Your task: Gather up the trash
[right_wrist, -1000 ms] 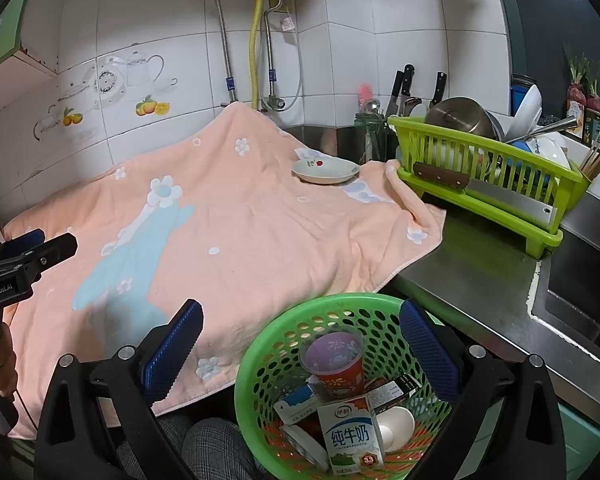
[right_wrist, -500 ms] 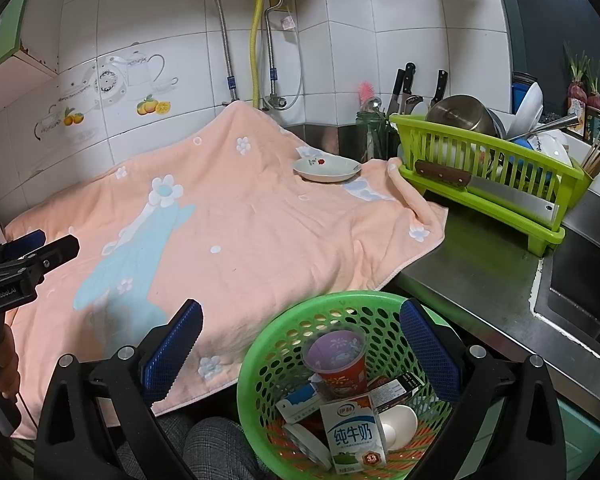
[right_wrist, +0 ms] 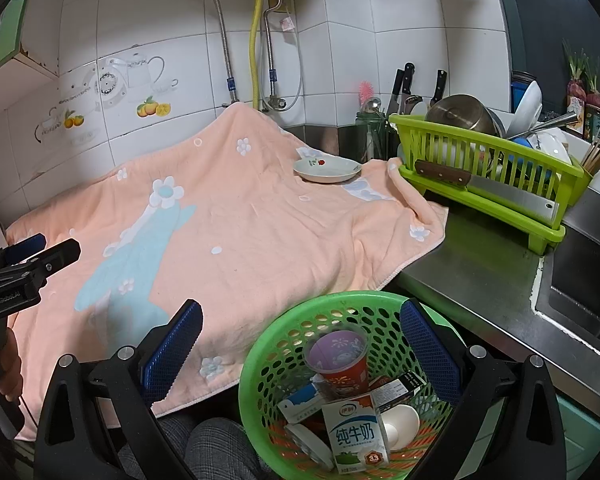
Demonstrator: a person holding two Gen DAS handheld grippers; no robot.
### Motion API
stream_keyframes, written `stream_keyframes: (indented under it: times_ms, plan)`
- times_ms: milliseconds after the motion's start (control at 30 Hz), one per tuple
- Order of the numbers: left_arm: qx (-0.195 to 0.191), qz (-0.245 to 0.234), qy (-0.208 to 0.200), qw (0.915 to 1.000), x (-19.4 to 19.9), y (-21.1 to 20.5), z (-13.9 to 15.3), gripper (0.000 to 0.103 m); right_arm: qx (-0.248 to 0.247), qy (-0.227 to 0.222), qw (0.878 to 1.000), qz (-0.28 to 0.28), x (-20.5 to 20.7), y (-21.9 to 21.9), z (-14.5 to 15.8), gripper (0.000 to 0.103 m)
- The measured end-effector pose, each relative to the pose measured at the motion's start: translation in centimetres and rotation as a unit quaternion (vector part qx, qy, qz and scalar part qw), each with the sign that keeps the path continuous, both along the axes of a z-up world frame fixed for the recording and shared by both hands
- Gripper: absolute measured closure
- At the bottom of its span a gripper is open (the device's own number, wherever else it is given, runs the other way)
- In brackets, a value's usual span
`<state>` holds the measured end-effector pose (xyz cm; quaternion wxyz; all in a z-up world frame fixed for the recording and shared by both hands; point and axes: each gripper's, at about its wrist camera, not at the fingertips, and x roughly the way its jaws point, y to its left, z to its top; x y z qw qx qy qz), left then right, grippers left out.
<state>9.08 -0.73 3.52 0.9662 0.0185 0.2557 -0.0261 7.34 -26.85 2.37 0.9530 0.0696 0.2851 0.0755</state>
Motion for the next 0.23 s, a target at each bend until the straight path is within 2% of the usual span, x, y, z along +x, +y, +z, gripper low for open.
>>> stream_keyframes:
  times_ms: [233]
  plan:
    - [-0.001, 0.006, 0.004, 1.0000, 0.09, 0.39, -0.13, 0.005, 0.003, 0.003, 1.000, 0.002, -0.01, 0.80, -0.09, 0.007]
